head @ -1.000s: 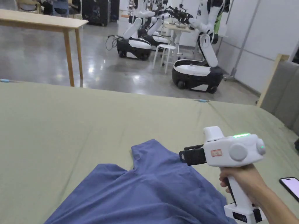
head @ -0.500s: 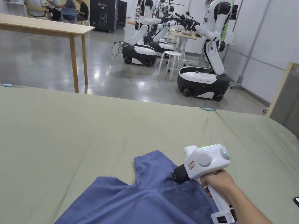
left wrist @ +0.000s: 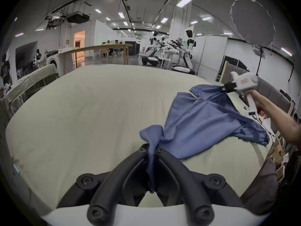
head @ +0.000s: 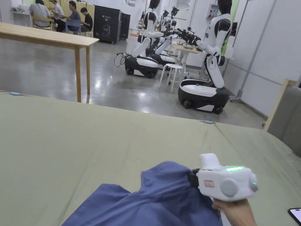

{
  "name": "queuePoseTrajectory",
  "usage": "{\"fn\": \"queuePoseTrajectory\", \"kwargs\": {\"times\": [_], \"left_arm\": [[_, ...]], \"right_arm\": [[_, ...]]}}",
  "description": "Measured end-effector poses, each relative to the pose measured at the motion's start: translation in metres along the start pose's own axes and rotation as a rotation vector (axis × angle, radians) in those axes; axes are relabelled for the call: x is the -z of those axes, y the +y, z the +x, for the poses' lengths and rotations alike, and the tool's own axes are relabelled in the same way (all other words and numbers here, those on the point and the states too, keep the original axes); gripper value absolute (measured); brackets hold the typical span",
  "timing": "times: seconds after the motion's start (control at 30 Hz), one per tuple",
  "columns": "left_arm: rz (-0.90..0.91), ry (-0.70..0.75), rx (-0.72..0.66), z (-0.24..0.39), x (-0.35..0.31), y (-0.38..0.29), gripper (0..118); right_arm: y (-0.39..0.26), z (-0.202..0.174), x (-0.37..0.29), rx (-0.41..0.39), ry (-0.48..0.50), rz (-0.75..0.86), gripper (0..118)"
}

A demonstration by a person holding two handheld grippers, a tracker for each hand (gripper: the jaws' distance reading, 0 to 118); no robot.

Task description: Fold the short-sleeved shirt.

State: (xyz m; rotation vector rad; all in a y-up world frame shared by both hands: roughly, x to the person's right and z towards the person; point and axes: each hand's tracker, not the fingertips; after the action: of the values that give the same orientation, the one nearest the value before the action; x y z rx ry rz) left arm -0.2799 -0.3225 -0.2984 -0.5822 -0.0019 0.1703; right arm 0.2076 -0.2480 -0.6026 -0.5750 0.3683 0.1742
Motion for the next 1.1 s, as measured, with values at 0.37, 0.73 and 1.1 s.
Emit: {"fn": "queuePoseTrajectory", "kwargs": {"times": [0.37, 0.73, 1.1], "left_arm": [[0.115, -0.110, -0.068, 0.035, 0.015, 0.099, 1], [0.388, -0.148, -0.006, 0.080, -0.025, 0.378, 1], [0.560, -0.016, 0.064, 0.115, -0.047, 0.584, 1]], "right_arm": [[-0.040, 0.007, -0.220, 0.057, -0.160, 0.261, 0], [0.185, 0.043, -0.287, 0.007, -0.241, 0.536, 0], [0.391, 0.072, -0.300, 0.093, -0.441, 0.627, 0]]}}
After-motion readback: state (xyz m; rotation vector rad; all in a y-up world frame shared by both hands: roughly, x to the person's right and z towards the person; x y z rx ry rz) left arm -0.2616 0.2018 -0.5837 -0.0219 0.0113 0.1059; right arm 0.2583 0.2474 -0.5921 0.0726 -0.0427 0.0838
